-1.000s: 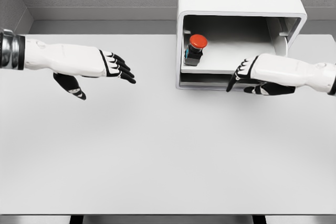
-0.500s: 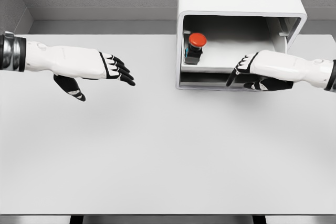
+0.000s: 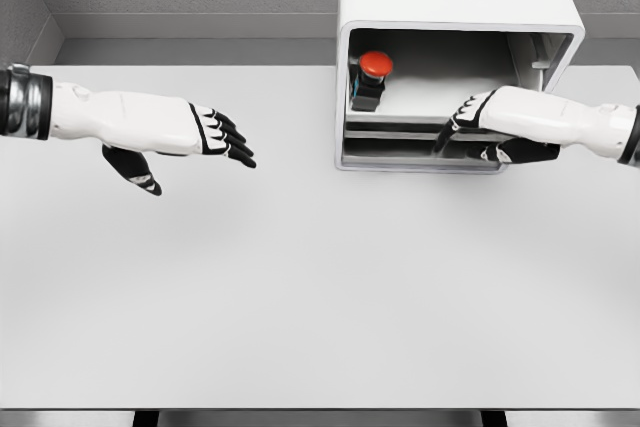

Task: Slide open multi-storey tabletop storage cabinets and put open load switch and slide close multi-storey tabletop storage cabinets

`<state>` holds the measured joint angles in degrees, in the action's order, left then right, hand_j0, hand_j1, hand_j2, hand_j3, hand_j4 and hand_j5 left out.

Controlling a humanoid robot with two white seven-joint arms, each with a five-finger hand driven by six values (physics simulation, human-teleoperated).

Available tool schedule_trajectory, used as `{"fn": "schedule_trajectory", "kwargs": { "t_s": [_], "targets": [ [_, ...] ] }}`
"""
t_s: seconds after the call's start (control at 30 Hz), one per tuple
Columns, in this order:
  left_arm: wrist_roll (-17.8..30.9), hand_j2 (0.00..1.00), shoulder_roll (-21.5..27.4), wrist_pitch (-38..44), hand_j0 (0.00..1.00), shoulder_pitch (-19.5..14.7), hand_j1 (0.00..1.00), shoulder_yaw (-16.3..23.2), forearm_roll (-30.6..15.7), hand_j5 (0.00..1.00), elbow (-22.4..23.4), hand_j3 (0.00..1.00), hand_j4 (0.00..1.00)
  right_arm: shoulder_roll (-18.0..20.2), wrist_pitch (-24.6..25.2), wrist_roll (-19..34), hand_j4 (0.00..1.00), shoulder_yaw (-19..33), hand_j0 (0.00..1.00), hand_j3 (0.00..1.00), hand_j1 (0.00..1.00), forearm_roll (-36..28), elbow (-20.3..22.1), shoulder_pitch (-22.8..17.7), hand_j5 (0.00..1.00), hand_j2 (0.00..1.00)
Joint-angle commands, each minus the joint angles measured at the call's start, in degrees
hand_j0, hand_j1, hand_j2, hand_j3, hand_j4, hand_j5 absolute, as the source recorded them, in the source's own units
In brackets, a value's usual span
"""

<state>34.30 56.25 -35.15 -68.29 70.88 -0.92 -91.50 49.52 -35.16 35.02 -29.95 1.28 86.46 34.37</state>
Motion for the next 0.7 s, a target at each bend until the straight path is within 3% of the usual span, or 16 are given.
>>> {"fn": "schedule_trajectory", "kwargs": {
  "t_s": [0.0, 0.67],
  "targets": [
    [-0.02, 1.0, 0.0, 0.15, 1.0, 0.0, 1.0, 0.13, -0.05, 1.0, 0.0, 1.0, 1.0, -0.22, 0.16, -0.02, 0.6, -0.11, 0.6, 0.6, 0.6, -0.4, -0.68, 0.0, 0.6, 0.6],
    [-0.02, 1.0, 0.09, 0.15, 1.0, 0.0, 1.0, 0.48, 0.04, 1.0, 0.0, 1.0, 1.0, -2.5, 0.16, -0.02, 0.6, -2.31, 0.6, 0.6, 0.6, 0.56, -4.89, 2.99, 0.6, 0.6]
  ]
}}
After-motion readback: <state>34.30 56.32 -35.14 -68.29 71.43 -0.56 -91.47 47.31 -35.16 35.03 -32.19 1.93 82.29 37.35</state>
